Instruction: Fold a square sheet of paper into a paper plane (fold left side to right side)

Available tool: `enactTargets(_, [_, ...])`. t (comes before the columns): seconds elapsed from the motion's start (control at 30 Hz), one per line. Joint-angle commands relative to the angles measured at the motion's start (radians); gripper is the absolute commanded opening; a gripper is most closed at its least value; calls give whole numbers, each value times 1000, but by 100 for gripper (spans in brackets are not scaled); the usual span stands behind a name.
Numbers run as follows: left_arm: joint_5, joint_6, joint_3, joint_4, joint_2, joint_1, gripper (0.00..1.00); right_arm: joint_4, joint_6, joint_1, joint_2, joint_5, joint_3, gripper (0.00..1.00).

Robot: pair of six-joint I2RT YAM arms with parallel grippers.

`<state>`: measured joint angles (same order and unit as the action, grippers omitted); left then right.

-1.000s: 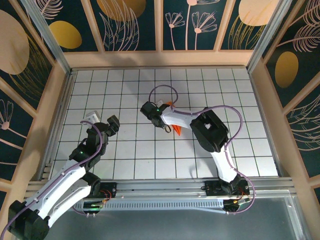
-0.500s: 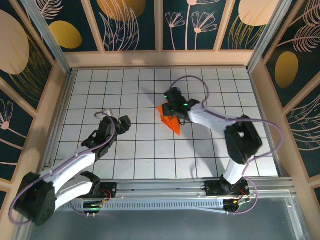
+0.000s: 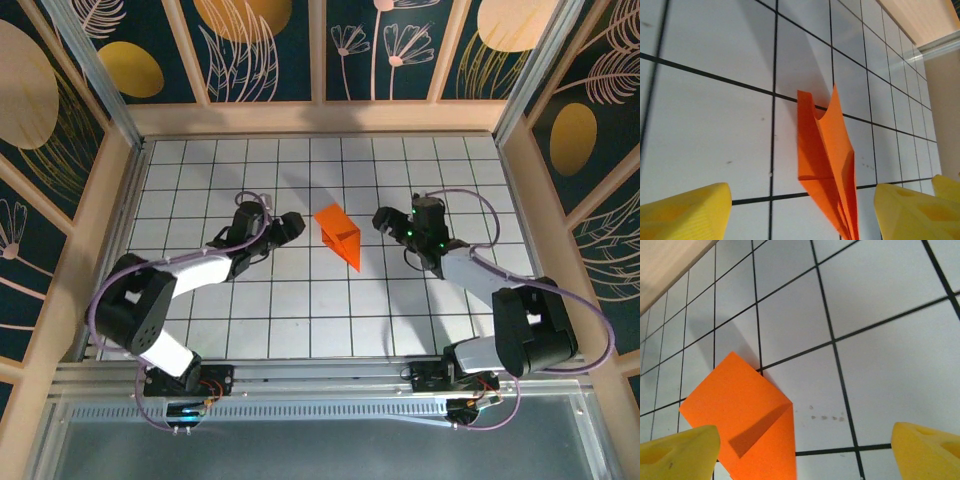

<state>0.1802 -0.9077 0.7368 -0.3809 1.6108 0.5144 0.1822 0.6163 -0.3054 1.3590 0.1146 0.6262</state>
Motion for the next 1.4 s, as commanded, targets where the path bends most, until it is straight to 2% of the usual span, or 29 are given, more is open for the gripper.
enactTargets(0.0, [109,-60,68,-92,80,12,74,116,52,24,-41,72,-24,89])
enactTargets(0.3, [139,-117,230,-106,300,34,72,73,-12,44,-65,59,-32,89])
enactTargets(0.43, [143,-128,314,-98,370,38,66,54,-29,61,-82,57,-41,89])
enactTargets(0.53, [149,-138,349,-106,412,40,58,50,-36,74,-93,65,-49,89])
enactTargets(0.7, [129,-123,369,-101,438,40,34,47,-55,90,-111,83,-52,88])
enactTargets(0.83, [110,-68,322,-112,391,35,7,63,-101,109,-121,154,-41,84])
enactTargets(0.9, [114,-32,271,-140,341,25,0,69,-139,118,-125,212,-27,83])
enactTargets(1.0, [169,26,147,-224,238,-15,0,80,-204,123,-126,309,-4,83])
enactTargets(1.07, [245,85,55,-296,160,-51,0,104,-238,124,-114,399,6,83])
enactTargets(1.2, [402,181,-100,-413,21,-100,0,203,-246,112,-35,602,17,89])
enactTargets(1.37, [511,306,-213,-434,-82,-108,0,326,-273,1,121,720,44,92])
